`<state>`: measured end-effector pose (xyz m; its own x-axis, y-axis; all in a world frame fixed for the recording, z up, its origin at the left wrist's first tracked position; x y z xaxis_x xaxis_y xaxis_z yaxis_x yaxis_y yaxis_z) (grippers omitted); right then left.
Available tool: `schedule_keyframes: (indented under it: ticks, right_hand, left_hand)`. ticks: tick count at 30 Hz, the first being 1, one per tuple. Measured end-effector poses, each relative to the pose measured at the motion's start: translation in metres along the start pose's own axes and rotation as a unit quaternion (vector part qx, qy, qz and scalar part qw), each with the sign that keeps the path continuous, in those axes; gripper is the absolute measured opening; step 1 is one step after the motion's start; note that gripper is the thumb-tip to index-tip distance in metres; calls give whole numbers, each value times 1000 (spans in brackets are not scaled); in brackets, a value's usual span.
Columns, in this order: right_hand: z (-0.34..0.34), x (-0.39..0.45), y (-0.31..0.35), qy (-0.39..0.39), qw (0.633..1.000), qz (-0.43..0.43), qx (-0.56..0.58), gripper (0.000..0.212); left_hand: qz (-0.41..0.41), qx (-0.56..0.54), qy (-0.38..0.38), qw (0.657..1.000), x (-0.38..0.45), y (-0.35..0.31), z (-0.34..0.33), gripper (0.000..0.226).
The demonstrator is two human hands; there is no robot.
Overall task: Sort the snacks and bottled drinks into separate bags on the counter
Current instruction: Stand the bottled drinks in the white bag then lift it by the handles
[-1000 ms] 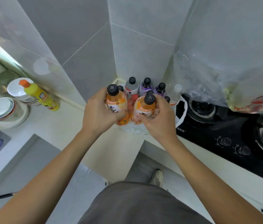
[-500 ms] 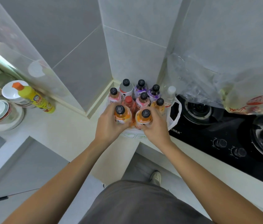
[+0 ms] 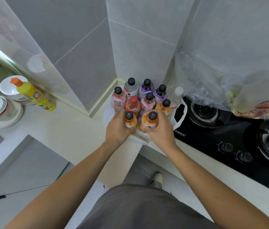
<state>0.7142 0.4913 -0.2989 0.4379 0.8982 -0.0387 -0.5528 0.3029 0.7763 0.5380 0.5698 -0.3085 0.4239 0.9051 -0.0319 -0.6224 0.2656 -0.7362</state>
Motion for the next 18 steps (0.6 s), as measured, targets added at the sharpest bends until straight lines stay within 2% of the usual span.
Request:
schedule_keyframes:
  ticks: [9,13,18]
  right_hand:
    - [-29,17,0,51,998,17,-31,76]
    - [-25,15,-4,38,998,25,-42,75]
    - [-14,10,-5,35,997,46,-41,75]
  left_hand:
    - [2,-17,22,1000,0,9,-5,82]
    - [-3,-17,29,999,-2,7,-5,80]
    - [-9,94,28,995,-6,20,2,72]
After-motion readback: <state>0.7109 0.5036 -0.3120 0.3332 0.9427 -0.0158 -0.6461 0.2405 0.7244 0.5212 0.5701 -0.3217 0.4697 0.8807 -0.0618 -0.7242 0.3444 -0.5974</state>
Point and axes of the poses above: each hand's wrist, its own x-axis towards the middle knuckle, its own z-axis out of the back of the hand, y = z × x, the point moved 10 cm from there along x, towards the middle knuckle, and after that the axes turned 4 degrees about -z, right-handed, at the moved point
